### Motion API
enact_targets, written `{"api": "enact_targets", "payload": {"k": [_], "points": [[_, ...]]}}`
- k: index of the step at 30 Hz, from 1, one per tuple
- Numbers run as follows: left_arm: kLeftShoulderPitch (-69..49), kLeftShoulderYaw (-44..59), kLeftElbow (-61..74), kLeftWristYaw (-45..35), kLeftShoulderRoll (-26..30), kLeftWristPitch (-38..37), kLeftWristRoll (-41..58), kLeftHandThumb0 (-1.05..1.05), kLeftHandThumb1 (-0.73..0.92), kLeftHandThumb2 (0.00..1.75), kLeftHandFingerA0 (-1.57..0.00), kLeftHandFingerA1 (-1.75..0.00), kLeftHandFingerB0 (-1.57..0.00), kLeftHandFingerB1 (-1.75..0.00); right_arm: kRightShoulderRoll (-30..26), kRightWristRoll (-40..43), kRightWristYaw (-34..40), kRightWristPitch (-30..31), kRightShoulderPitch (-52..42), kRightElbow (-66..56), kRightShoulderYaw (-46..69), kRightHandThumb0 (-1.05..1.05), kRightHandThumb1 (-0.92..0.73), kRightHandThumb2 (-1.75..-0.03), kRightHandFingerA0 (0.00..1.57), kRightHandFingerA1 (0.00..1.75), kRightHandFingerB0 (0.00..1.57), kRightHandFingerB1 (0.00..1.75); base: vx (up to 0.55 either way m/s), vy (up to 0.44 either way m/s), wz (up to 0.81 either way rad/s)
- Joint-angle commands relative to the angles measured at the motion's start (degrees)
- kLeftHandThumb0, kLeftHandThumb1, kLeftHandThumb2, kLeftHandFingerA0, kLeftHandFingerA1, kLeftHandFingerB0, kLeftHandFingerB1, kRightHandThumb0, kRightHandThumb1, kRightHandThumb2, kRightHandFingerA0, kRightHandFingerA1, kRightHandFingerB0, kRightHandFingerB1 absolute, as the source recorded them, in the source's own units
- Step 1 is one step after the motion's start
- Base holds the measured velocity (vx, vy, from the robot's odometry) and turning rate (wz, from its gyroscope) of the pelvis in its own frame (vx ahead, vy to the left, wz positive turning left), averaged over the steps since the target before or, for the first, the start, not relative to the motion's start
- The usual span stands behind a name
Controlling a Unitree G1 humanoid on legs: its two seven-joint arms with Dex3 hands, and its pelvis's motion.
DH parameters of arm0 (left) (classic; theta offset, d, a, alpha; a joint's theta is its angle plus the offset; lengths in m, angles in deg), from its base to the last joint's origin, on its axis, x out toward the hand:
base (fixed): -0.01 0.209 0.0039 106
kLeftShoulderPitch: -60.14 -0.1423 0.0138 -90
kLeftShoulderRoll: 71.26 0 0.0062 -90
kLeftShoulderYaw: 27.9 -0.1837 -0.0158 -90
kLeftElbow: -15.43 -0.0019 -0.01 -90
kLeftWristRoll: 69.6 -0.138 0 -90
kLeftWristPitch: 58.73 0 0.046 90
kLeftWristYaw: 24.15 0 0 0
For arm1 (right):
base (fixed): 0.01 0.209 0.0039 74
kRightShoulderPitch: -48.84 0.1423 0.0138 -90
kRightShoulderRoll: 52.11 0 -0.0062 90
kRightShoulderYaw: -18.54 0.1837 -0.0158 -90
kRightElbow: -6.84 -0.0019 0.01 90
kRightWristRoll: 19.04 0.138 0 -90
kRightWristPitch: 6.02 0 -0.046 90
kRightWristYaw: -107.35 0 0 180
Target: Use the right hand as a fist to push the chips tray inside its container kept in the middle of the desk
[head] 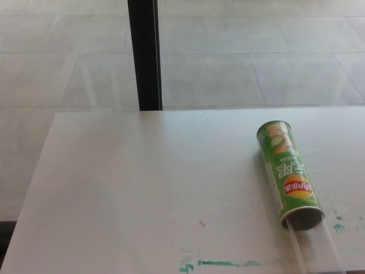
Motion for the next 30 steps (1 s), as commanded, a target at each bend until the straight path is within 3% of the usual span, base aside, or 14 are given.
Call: {"api": "enact_targets", "payload": {"k": [1, 4, 5, 6, 7, 11, 12, 13, 14, 15, 17, 18, 24, 30], "points": [[-0.6, -0.9, 0.7, -0.6, 2.4, -2.5, -0.1, -0.77, 0.53, 1.46, -0.66, -1.34, -0.34, -1.04, 2.6, -11.4, 3.5, 2.9, 4.1, 4.7, -3.0, -0.68, -0.87, -0.66, 0.82, 0.69, 0.65, 0.47, 0.0, 0.0, 0.0], [-0.5, -0.5, 0.8, -0.5, 2.2, -2.5, 0.5, -0.76, 0.52, 1.46, -0.67, -1.35, -0.36, -1.05, 3.1, -12.1, 2.9, 2.9, 5.1, 4.9, -3.8, -0.68, -0.9, -0.67, 0.8, 0.77, 0.63, 0.47, 0.0, 0.0, 0.0], [-0.6, -0.8, 0.8, -0.1, 2.2, -2.8, 0.1, -0.75, 0.45, 1.5, -0.59, -1.58, -0.27, -1.21, 3.4, -11.8, 1.9, 3.3, 5.3, 4.4, -4.0, -0.68, -0.89, -0.67, 0.78, 0.77, 0.62, 0.46, 0.0, 0.0, 0.0], [-1.0, -0.4, 0.8, -0.3, 3.1, -2.8, 0.4, -0.75, 0.45, 1.5, -0.59, -1.58, -0.27, -1.21, 4.3, -12.4, 1.9, 3.4, 6.1, 4.7, -5.2, -0.68, -0.89, -0.67, 0.78, 0.77, 0.62, 0.46, 0.0, 0.0, 0.0], [-1.0, -0.5, 0.6, -0.5, 3.2, -2.9, 0.4, -0.77, 0.54, 1.46, -0.64, -1.31, -0.33, -1.02, 4.6, -11.7, 2.6, 2.5, 6.1, 4.7, -5.4, -0.67, -0.9, -0.67, 0.78, 0.79, 0.62, 0.47, 0.0, 0.0, 0.0], [-0.9, 0.3, 0.4, -0.3, 3.6, -2.2, 1.3, -0.78, 0.54, 1.44, -0.66, -1.32, -0.34, -1.02, 6.3, -12.7, 5.0, 1.2, 6.6, 5.0, -6.1, -0.66, -0.88, -0.67, 0.82, 0.78, 0.64, 0.48, 0.0, 0.0, 0.0], [-1.5, -0.4, 0.6, -1.4, 4.2, -2.5, 0.6, -0.77, 0.58, 1.43, -0.61, -1.27, -0.32, -0.99, 7.3, -12.4, 5.5, 1.1, 6.1, 4.6, -6.4, -0.62, -0.73, -1.12, 0.79, 0.86, 0.56, 0.63, 0.0, 0.0, 0.0], [-1.3, -0.3, 0.0, -1.1, 4.2, -2.8, 0.7, -0.78, 0.56, 1.41, -0.64, -1.28, -0.32, -0.98, 7.6, -12.5, 5.7, 0.9, 6.0, 4.3, -6.3, -0.65, -0.89, -0.66, 0.78, 0.86, 0.61, 0.48, 0.0, 0.0, 0.0], [-1.2, -0.2, -0.3, -1.0, 4.3, -2.7, 0.8, -0.74, 0.5, 1.45, -0.51, -1.52, -0.2, -1.14, 8.0, -12.5, 6.2, 0.7, 5.7, 4.3, -6.3, -0.65, -0.88, -0.66, 0.8, 0.87, 0.61, 0.48, 0.0, 0.0, 0.0], [-1.0, -0.4, -0.5, -0.9, 4.7, -2.5, 0.6, -0.75, 0.54, 1.45, -0.67, -1.33, -0.38, -1.04, 8.7, -12.5, 7.1, 0.3, 5.4, 4.1, -6.3, -0.65, -0.89, -0.67, 0.8, 0.9, 0.59, 0.47, 0.0, 0.0, 0.0], [-0.7, 0.0, -1.0, -0.7, 4.6, -2.5, 0.9, -0.76, 0.54, 1.44, -0.69, -1.33, -0.38, -1.04, 9.8, -12.8, 9.6, -0.7, 5.0, 3.8, -6.0, -0.64, -0.87, -0.66, 0.84, 0.87, 0.61, 0.47, 0.0, 0.0, 0.0], [-0.3, 0.0, -1.1, -0.1, 4.7, -2.3, 1.0, -0.77, 0.54, 1.42, -0.72, -1.33, -0.37, -1.02, 10.4, -12.1, 10.1, -1.2, 4.9, 3.5, -5.8, -0.61, -0.87, -0.66, 0.79, 0.98, 0.55, 0.46, 0.0, 0.0, 0.0], [-0.8, -1.1, -0.2, -0.9, 5.1, -2.9, 0.3, -0.79, 0.57, 1.44, -0.67, -1.32, -0.38, -1.04, 12.7, -12.4, 12.7, -2.6, 5.3, 4.4, -5.6, -0.59, -0.89, -0.67, 0.74, 1.08, 0.52, 0.45, 0.0, 0.0, 0.0], [-1.0, -1.1, -0.8, -0.7, 4.7, -3.4, 0.4, -0.83, 0.57, 1.41, -0.68, -1.3, -0.36, -1.02, 12.2, -13.4, 12.6, -2.9, 7.0, 6.0, -4.8, -0.59, -0.89, -0.66, 0.74, 1.04, 0.5, 0.45, 0.0, 0.0, 0.0]]}}
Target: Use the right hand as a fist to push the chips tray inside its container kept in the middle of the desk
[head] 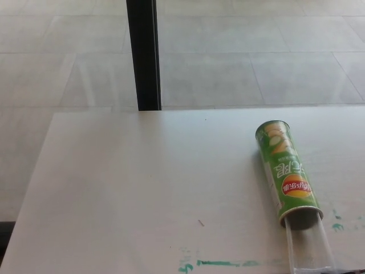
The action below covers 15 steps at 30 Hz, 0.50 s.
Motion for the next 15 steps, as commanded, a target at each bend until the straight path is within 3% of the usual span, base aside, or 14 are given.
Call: {"api": "enact_targets", "payload": {"k": [1, 2, 8, 9, 11, 15], "points": [[-0.4, -0.2, -0.2, -0.1, 0.8, -1.5, 0.5, -0.83, 0.58, 1.4, -0.69, -1.31, -0.35, -1.02, -0.2, -1.1, 1.2, -0.1, 1.7, 1.2, 1.4, -0.61, -0.89, -0.67, 0.73, 1.05, 0.5, 0.43, 0.0, 0.0, 0.0], [-0.3, 0.2, -0.3, -0.3, 0.8, -1.2, 1.0, -0.81, 0.56, 1.42, -0.65, -1.31, -0.35, -1.03, -0.2, -1.3, 1.2, 0.1, 2.2, 1.6, 1.7, -0.6, -0.89, -0.66, 0.77, 0.94, 0.5, 0.44, 0.0, 0.0, 0.0], [-0.4, 0.1, -0.2, -0.5, 0.9, -1.2, 0.8, -0.78, 0.57, 1.44, -0.66, -1.32, -0.38, -1.05, -0.6, -1.3, 1.6, -0.4, 6.0, 5.2, 2.4, -0.61, -0.9, -0.67, 0.75, 1.08, 0.51, 0.44, 0.0, 0.0, 0.0], [-0.1, 0.2, -0.5, -0.3, 0.9, -1.1, 0.9, -0.76, 0.56, 1.43, -0.72, -1.35, -0.37, -1.04, -0.4, -1.6, 0.7, 0.1, 6.9, 5.4, 2.1, -0.6, -0.88, -0.66, 0.76, 0.96, 0.51, 0.44, 0.0, 0.0, 0.0], [0.0, 0.2, -0.8, 0.0, 0.9, -1.1, 0.8, -0.77, 0.57, 1.44, -0.73, -1.35, -0.4, -1.05, -0.1, -2.0, -0.4, 0.8, 8.5, 5.8, 1.5, -0.6, -0.88, -0.67, 0.77, 0.89, 0.52, 0.43, 0.0, 0.0, 0.0], [-0.6, 0.5, -0.6, -0.3, 0.6, -1.4, 1.2, -0.78, 0.56, 1.43, -0.73, -1.37, -0.39, -1.05, -0.3, -2.3, 0.8, 0.0, 8.9, 7.2, 1.1, -0.6, -0.87, -0.66, 0.79, 0.89, 0.51, 0.44, 0.0, 0.0, 0.0]]}}
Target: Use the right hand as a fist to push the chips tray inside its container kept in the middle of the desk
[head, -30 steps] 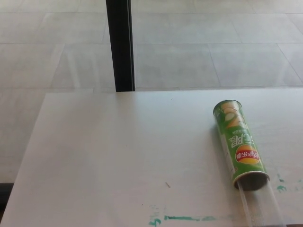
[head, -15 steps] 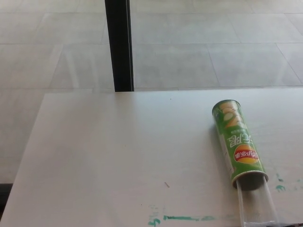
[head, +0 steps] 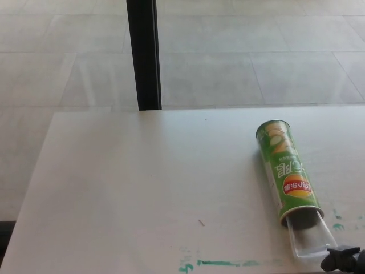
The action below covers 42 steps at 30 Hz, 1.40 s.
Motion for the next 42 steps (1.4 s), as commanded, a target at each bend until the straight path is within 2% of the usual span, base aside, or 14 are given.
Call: {"api": "enact_targets", "payload": {"k": [1, 3, 4, 5, 9, 16, 18, 19, 20, 21, 22, 32, 34, 42], "points": [[-0.6, 0.2, 0.0, -0.1, 0.6, -0.9, 1.0, -0.78, 0.56, 1.43, -0.71, -1.35, -0.38, -1.04, -0.3, -0.7, 0.9, 0.1, 1.4, 1.4, 0.0, -0.6, -0.87, -0.66, 0.79, 0.85, 0.51, 0.44, 0.0, 0.0, 0.0], [-0.6, 0.0, 0.1, 0.0, 0.7, -0.7, 0.8, -0.78, 0.56, 1.43, -0.71, -1.35, -0.38, -1.04, -0.3, -0.7, 1.1, -0.2, 1.7, 1.8, -0.2, -0.6, -0.87, -0.66, 0.79, 0.85, 0.51, 0.44, 0.0, 0.0, 0.0], [-0.7, 0.7, 0.4, -0.8, 0.6, -0.6, 1.5, -0.77, 0.5, 1.45, -0.55, -1.61, -0.17, -1.19, 0.0, -0.6, 0.9, 0.1, 1.9, 1.7, -0.3, -0.6, -0.86, -0.66, 0.78, 0.98, 0.51, 0.44, 0.0, 0.0, 0.0], [-0.6, 0.7, 0.3, -0.6, 0.7, -0.4, 1.5, -0.75, 0.55, 1.45, -0.7, -1.37, -0.35, -1.04, 0.4, -0.3, 1.4, -0.1, 2.3, 2.0, -0.5, -0.59, -0.85, -0.65, 0.8, 1.01, 0.52, 0.45, 0.0, 0.0, 0.0], [-0.6, -0.7, -0.1, 0.1, 1.0, -0.8, -0.1, -0.77, 0.58, 1.42, -0.74, -1.33, -0.39, -1.03, 1.1, -0.1, 1.6, -0.1, 3.4, 3.2, -1.4, -0.61, -0.87, -0.66, 0.8, 0.93, 0.51, 0.45, 0.0, 0.0, 0.0], [-0.2, 0.8, 0.0, -0.2, 1.0, 0.1, 1.7, -0.78, 0.57, 1.41, -0.69, -1.35, -0.36, -1.03, 2.4, -0.6, 2.3, 0.1, 6.6, 6.4, -3.5, -0.6, -0.86, -0.66, 0.78, 1.08, 0.51, 0.44, 0.0, 0.0, 0.0], [-0.2, -0.3, -0.2, 0.5, 1.1, -0.5, 0.5, -0.74, 0.52, 1.43, -0.61, -1.58, -0.25, -1.16, 2.6, -0.7, 2.4, 0.1, 7.8, 7.6, -4.1, -0.59, -0.86, -0.66, 0.78, 1.06, 0.51, 0.44, 0.0, 0.0, 0.0], [-0.1, -0.3, -0.3, 0.5, 1.1, -0.5, 0.6, -0.77, 0.57, 1.42, -0.68, -1.31, -0.37, -1.02, 2.6, -0.8, 2.5, 0.1, 8.0, 7.9, -4.3, -0.6, -0.86, -0.66, 0.8, 0.92, 0.51, 0.44, 0.0, 0.0, 0.0], [-0.1, -0.3, -0.5, 0.5, 1.1, -0.5, 0.6, -0.77, 0.57, 1.42, -0.68, -1.31, -0.37, -1.02, 2.6, -0.9, 2.7, 0.2, 8.3, 8.2, -4.4, -0.6, -0.86, -0.66, 0.8, 0.92, 0.51, 0.44, 0.0, 0.0, 0.0], [-0.4, 0.0, -0.3, -0.4, 1.1, -1.1, 1.0, -0.8, 0.51, 1.42, -0.59, -1.61, -0.18, -1.16, 2.7, -0.9, 2.7, 0.2, 9.0, 8.8, -4.7, -0.6, -0.87, -0.66, 0.78, 0.95, 0.51, 0.45, 0.0, 0.0, 0.0], [-0.7, 0.2, 0.1, -0.7, 1.0, -1.2, 1.4, -0.81, 0.56, 1.42, -0.68, -1.33, -0.33, -1.01, 2.8, -0.6, 3.0, 0.0, 9.6, 9.6, -4.8, -0.6, -0.87, -0.66, 0.78, 1.0, 0.51, 0.45, 0.0, 0.0, 0.0], [-0.9, -1.2, -0.2, 0.5, 1.0, -1.1, 0.9, -0.79, 0.59, 1.43, -0.86, -1.42, -0.39, -1.04, 2.4, -1.8, 5.3, -0.1, 13.5, 14.2, -6.7, -0.6, -0.87, -0.66, 0.8, 0.87, 0.51, 0.44, 0.0, 0.0, 0.0], [-1.1, -1.0, 0.3, 0.0, 0.9, -1.0, 1.3, -0.78, 0.57, 1.45, -0.68, -1.35, -0.36, -1.04, 2.6, -1.6, 4.0, 0.7, 15.2, 14.6, -7.0, -0.6, -0.87, -0.67, 0.79, 0.86, 0.51, 0.43, 0.0, 0.0, 0.0], [-2.3, -1.5, 0.3, 0.2, 0.4, -1.7, 1.4, -0.78, 0.58, 1.44, -0.66, -1.31, -0.33, -1.0, 2.4, -1.4, 5.5, 0.2, 18.4, 18.1, -8.0, -0.58, -0.86, -0.66, 0.79, 1.0, 0.52, 0.43, 0.0, 0.0, 0.0]]}}
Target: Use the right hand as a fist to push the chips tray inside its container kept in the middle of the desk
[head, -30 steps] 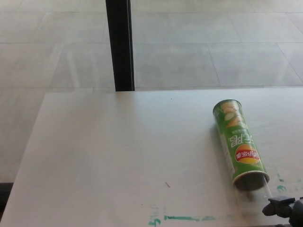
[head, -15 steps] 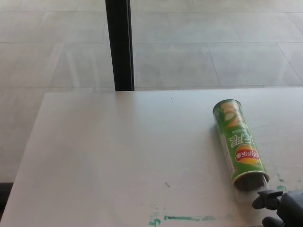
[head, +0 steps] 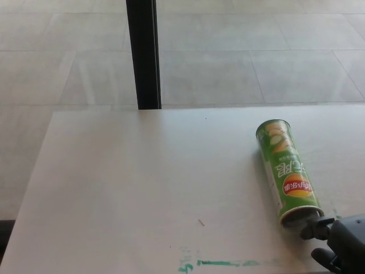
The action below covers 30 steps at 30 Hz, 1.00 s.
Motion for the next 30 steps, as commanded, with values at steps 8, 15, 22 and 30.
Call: {"api": "enact_targets", "payload": {"k": [8, 15, 22, 30], "points": [[0.1, 0.7, -0.7, 0.2, 0.6, -0.4, 0.7, -0.79, 0.56, 1.43, -0.71, -1.34, -0.37, -1.03, -0.1, -1.1, 1.3, 2.3, 3.6, 2.2, -0.2, -0.59, -0.86, -0.66, 0.78, 0.99, 0.52, 0.42, 0.0, 0.0, 0.0], [-0.6, 0.6, -1.4, 0.2, 0.4, -1.4, 0.7, -0.78, 0.58, 1.43, -0.77, -1.38, -0.33, -1.01, 0.2, -0.1, 4.2, 0.3, 5.6, 6.0, -1.3, -0.5, -0.67, -1.06, 0.77, 0.96, 0.43, 0.58, 0.0, 0.0, 0.0], [-0.5, 0.5, -1.6, 0.1, 0.5, -1.4, 0.5, -0.77, 0.56, 1.43, -0.76, -1.35, -0.38, -1.02, -0.8, 0.4, 0.6, 1.7, 3.7, 2.4, -1.6, -0.55, -0.86, -0.66, 0.75, 1.05, 0.5, 0.42, 0.0, 0.0, 0.0], [-0.5, -0.3, -1.2, 0.0, 0.6, -1.5, 0.4, -0.78, 0.58, 1.42, -0.69, -1.3, -0.36, -1.0, -3.8, 4.7, 0.3, -2.4, -1.9, -1.5, 0.3, -0.49, -0.67, -1.06, 0.78, 0.96, 0.43, 0.59, 0.0, 0.0, 0.0]]}}
